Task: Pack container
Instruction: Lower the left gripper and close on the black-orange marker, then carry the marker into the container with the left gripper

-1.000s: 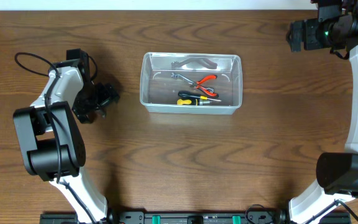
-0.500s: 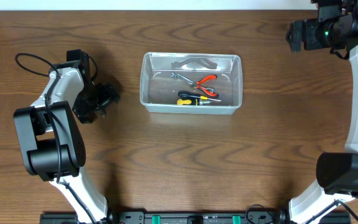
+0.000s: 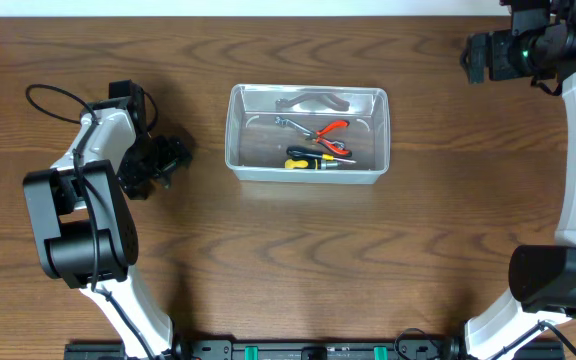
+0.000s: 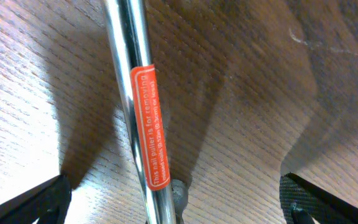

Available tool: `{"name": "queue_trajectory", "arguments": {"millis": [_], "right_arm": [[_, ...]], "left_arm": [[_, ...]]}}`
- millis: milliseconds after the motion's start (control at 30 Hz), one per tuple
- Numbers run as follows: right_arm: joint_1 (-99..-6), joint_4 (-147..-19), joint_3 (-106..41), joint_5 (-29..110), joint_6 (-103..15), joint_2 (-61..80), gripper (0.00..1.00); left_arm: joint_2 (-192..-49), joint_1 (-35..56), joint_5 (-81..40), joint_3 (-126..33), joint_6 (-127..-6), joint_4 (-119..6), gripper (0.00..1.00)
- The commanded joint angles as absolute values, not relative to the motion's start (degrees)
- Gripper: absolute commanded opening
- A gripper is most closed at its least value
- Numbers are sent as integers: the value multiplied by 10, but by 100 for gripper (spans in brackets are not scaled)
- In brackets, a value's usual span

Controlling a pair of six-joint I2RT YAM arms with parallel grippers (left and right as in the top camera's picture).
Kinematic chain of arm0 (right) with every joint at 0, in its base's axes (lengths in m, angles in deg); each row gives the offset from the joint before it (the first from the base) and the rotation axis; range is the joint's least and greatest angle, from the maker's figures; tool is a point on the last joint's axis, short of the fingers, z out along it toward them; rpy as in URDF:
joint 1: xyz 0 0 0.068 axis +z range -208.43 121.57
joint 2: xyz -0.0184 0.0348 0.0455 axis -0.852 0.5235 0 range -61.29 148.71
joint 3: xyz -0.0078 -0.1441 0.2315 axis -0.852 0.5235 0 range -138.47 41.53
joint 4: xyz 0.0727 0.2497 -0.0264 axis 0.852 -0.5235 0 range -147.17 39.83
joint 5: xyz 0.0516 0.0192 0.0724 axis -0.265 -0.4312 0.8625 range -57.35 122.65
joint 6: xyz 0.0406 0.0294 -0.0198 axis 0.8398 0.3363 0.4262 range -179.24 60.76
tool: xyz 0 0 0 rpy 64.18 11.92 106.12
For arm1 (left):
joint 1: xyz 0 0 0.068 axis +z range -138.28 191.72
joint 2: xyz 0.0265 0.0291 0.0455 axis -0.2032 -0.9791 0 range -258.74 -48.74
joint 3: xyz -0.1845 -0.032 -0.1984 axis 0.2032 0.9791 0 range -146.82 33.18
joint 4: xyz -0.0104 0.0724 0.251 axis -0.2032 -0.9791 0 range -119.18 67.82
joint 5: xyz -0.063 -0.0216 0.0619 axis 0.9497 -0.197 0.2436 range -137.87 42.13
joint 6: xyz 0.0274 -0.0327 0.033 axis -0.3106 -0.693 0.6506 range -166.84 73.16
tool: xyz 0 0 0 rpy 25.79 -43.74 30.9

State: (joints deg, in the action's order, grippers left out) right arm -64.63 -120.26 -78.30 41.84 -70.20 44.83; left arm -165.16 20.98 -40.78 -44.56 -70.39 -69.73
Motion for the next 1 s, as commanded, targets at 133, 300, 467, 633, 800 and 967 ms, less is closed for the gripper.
{"name": "queue_trajectory", "arguments": {"millis": [133,300,467,633,800,967], "right_arm": [[-648,-1203,-787,417,-706,448,99],[-648,-1203,-787,417,-706,448,99],[-648,-1203,-787,417,-706,448,99],[-648,-1203,-787,417,-706,448,99],[-648,-1203,-787,417,-706,448,99],[-648,-1203,-787,417,-706,448,99]], "left_arm": [[-1686,214,-408,-438,-700,-700,94],[-1686,214,-408,-438,-700,-701,71],[-1686,214,-408,-438,-700,-703,53],[-1686,214,-408,-438,-700,-703,28],[-1686,214,-408,-438,-700,-703,22],[-1686,214,-408,-438,-700,-703,12]]}}
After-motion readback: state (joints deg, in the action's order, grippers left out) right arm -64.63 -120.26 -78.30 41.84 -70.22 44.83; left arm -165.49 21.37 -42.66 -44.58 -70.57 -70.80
